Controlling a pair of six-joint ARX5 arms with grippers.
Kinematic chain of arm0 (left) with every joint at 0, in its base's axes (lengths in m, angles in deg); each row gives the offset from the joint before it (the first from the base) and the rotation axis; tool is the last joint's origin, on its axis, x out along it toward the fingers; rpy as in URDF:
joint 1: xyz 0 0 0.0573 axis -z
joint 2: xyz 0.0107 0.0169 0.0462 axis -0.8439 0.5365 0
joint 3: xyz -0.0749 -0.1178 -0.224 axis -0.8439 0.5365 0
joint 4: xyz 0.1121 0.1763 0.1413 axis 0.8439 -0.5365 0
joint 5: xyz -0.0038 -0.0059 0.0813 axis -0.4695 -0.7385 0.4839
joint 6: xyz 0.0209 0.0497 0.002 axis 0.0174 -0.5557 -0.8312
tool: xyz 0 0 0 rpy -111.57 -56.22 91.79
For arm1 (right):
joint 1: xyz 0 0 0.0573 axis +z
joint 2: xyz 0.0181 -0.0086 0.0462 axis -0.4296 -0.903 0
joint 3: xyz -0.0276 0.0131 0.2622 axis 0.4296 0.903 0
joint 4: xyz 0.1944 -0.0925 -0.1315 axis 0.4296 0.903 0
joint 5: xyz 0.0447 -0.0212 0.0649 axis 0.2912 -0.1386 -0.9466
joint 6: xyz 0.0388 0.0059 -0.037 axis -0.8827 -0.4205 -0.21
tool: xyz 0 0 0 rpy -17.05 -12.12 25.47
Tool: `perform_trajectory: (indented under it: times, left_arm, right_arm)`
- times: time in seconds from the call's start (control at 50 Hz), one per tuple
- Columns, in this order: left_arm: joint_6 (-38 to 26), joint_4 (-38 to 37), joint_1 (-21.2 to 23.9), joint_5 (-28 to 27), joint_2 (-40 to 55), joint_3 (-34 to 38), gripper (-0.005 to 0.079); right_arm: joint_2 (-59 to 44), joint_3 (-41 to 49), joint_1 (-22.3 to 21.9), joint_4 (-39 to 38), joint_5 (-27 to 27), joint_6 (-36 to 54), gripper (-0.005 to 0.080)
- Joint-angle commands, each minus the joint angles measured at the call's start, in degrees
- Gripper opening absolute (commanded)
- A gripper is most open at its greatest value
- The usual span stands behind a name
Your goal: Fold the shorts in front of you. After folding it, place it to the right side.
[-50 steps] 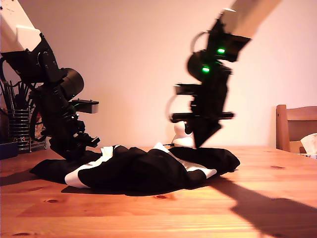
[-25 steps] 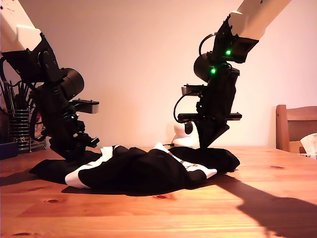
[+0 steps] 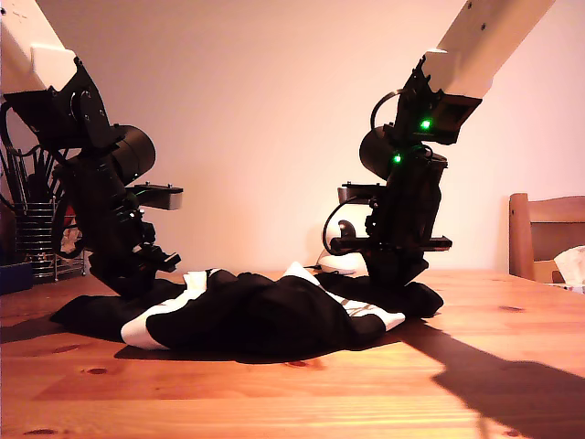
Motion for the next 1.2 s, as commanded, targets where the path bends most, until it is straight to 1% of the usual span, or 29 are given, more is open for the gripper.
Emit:
perform_trajectory:
  times: [0.0, 0.18, 0.56, 0.74, 0.88, 1.0, 1.18]
  left_arm:
    - [-0.66, -4.07, 0.26, 0.70, 4.15, 3.69, -0.0019]
    - [-0.72, -8.74, 0.37, 2.25, 4.15, 3.69, -0.0019]
    - [-1.07, -18.62, 1.09, 6.01, 4.15, 3.69, -0.0019]
    - [-0.94, -22.77, 1.73, 7.69, 4.15, 3.69, -0.0019]
    - [0.22, -25.92, 1.73, 8.31, 4.15, 3.69, -0.0019]
    - [1.11, -29.07, 1.70, 9.25, 4.15, 3.80, -0.0019]
    - [3.91, -32.57, 1.73, 10.58, 3.61, 4.83, -0.0019]
  right_arm:
    - [-2.29, 3.10, 0.42, 0.66, -0.11, -0.22, -0.0013]
    - [-2.27, 3.21, 0.42, 3.48, 0.04, -0.20, -0.0013]
    - [-1.97, 3.21, 0.83, 13.73, 0.22, -1.60, -0.0013]
    - [-0.90, 3.43, 1.46, 18.10, 2.54, -2.95, -0.0013]
    - [1.03, 5.18, 2.25, 18.86, 2.97, -4.00, -0.0013]
    - [3.06, 9.51, 2.62, 18.14, 3.15, -4.79, -0.0013]
    - [9.07, 20.52, 2.80, 12.20, 3.48, -6.43, -0.0013]
